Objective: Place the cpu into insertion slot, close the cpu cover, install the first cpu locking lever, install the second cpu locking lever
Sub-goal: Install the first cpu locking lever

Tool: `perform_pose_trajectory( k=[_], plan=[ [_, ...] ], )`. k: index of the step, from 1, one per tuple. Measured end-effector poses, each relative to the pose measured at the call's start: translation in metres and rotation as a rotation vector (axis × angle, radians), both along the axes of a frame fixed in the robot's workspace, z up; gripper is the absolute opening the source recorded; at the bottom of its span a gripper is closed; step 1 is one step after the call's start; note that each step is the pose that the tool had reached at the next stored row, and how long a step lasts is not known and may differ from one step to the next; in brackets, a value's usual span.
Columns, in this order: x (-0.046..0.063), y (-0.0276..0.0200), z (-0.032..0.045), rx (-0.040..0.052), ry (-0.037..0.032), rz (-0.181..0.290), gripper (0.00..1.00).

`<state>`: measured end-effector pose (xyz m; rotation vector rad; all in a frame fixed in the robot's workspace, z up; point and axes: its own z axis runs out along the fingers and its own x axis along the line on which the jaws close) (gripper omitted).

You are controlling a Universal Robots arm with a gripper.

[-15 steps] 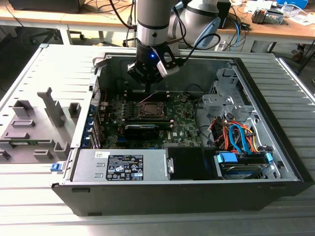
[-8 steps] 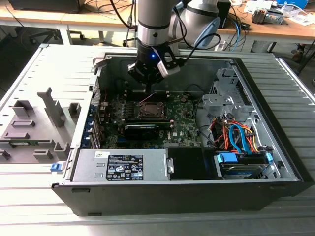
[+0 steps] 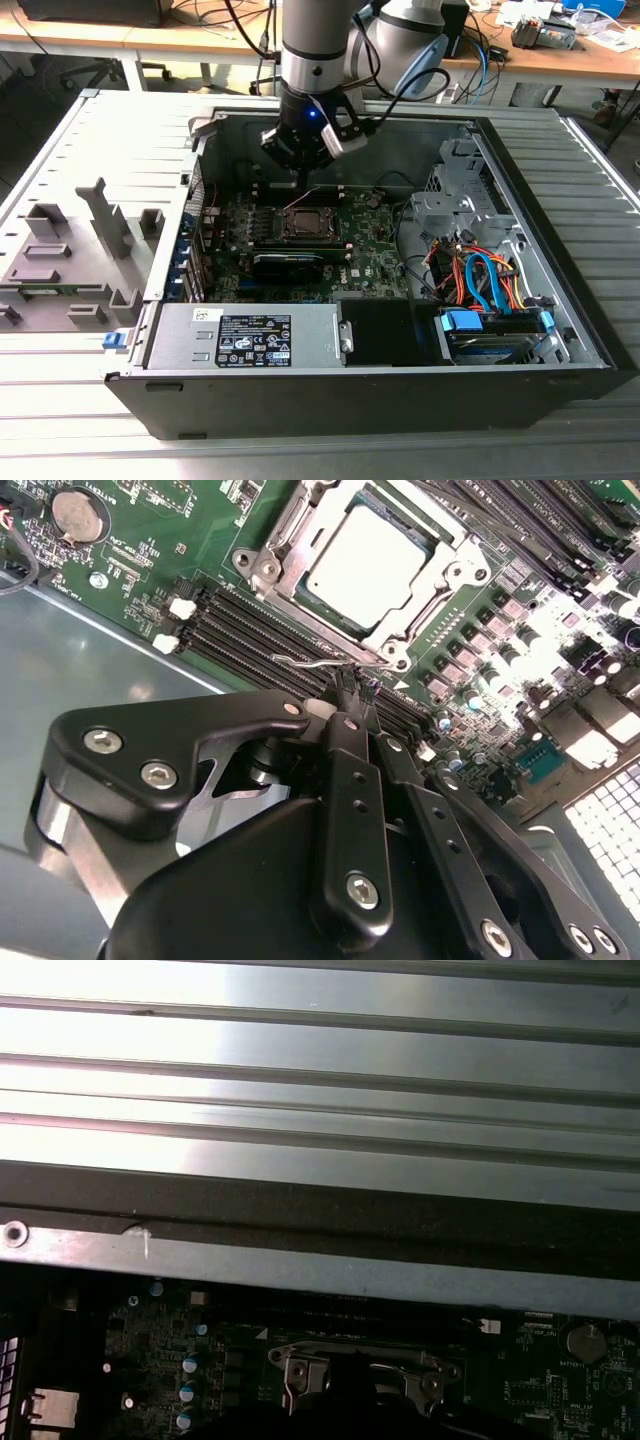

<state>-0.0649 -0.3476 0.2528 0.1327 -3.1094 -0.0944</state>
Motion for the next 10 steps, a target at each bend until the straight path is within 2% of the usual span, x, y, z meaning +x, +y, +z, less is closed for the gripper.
perform_pose_trajectory(
  k=[6, 10],
  plan=[
    [0.0026, 0.0000, -0.0004, -0.0002, 0.0000, 0.000, 0.11],
    [0.0032, 0.0002, -0.0039, -0.0069, 0.0001, 0.014, 0.11]
  ],
)
